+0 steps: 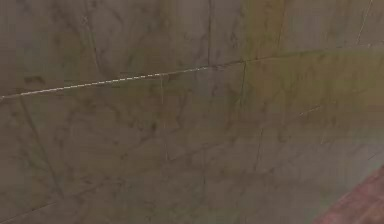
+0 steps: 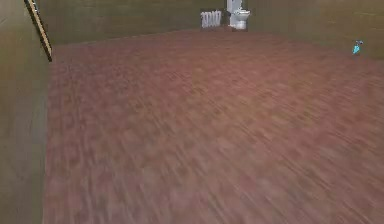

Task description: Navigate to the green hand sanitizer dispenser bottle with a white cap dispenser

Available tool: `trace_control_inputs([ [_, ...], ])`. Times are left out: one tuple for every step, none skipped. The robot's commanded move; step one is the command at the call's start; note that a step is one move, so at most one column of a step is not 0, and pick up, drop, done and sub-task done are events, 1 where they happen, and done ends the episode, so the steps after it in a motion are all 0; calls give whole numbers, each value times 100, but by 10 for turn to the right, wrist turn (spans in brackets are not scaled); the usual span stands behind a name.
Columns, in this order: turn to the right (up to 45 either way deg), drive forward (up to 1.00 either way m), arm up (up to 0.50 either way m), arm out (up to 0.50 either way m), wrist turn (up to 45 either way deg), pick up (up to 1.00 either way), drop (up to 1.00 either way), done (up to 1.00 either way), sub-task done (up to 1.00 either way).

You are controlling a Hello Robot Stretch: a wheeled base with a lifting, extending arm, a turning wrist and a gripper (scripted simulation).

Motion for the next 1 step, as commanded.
trace_control_inputs([
  [450, 0, 0, 0, 0, 0, 0, 0, 0],
])
